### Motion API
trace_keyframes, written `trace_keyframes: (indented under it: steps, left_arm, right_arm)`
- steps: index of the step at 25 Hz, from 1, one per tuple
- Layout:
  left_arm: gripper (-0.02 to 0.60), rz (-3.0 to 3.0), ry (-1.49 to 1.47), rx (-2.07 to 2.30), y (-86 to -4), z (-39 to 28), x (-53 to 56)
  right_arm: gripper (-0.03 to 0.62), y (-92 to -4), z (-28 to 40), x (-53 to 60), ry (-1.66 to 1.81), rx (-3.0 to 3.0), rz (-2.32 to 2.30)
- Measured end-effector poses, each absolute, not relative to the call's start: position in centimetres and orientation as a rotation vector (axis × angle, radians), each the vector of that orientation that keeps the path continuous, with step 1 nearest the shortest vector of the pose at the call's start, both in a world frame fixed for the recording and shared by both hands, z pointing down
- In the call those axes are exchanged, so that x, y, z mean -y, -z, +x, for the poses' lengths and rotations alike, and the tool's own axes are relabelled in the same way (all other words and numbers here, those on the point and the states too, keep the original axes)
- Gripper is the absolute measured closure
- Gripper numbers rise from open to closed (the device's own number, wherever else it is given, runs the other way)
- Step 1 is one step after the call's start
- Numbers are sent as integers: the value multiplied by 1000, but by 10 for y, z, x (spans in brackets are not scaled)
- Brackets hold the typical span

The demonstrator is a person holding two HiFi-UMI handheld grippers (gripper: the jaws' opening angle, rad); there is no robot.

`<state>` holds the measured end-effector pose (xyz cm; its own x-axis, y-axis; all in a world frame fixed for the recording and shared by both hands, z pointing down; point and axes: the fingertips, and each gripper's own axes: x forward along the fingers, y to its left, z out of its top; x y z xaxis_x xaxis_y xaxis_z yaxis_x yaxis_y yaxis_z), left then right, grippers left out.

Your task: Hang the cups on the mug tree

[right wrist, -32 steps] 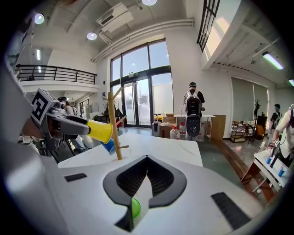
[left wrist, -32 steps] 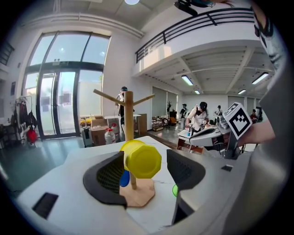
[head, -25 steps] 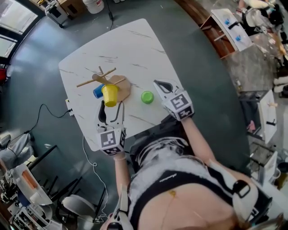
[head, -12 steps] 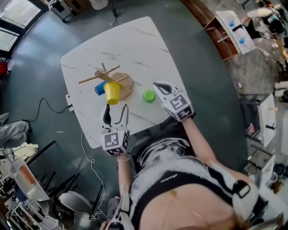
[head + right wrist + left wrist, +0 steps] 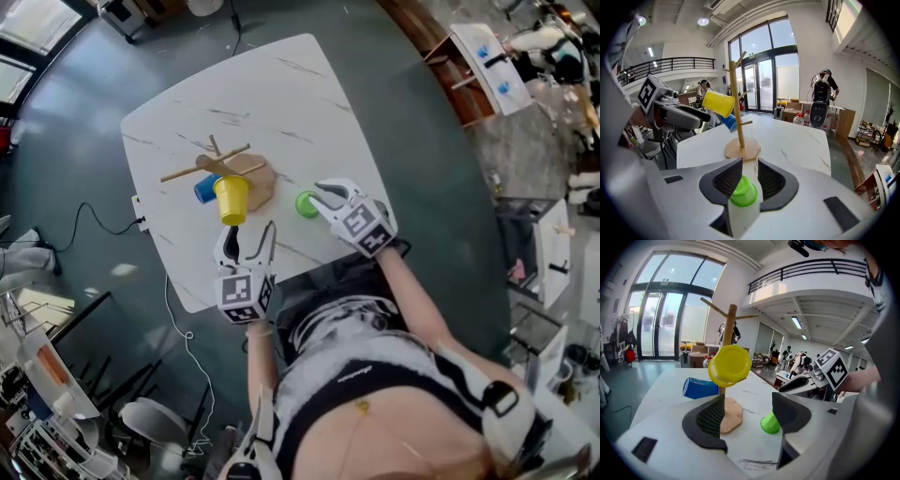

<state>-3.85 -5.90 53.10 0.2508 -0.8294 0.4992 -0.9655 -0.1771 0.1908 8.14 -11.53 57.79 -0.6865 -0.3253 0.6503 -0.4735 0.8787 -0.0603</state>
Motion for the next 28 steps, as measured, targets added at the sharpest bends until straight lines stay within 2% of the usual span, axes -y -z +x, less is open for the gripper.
trace_keyframes:
  steps: [4, 8, 10, 12, 24, 28]
  left_arm:
    - [252, 2057, -402, 1605, -538, -37, 61]
    - [252, 2046, -406, 1592, -541, -36, 60]
    - [252, 2041, -405, 1588, -543, -37, 60]
    - [252, 2038, -406, 1582, -545, -37, 61]
    - [252, 2025, -414, 1557, -553, -35, 61]
    - [252, 2020, -414, 1552, -557, -36, 59]
  right_arm:
    - [451, -592, 77, 109, -332, 2357, 510]
    - [364, -606, 74, 101, -356, 2318, 451]
    - [362, -612, 73, 98, -360, 2301, 428]
    - [333, -619, 72, 94, -369, 2284, 397]
    - [333, -649, 72, 82, -331, 2178, 315]
    - [352, -652, 71, 83, -321, 2178, 320]
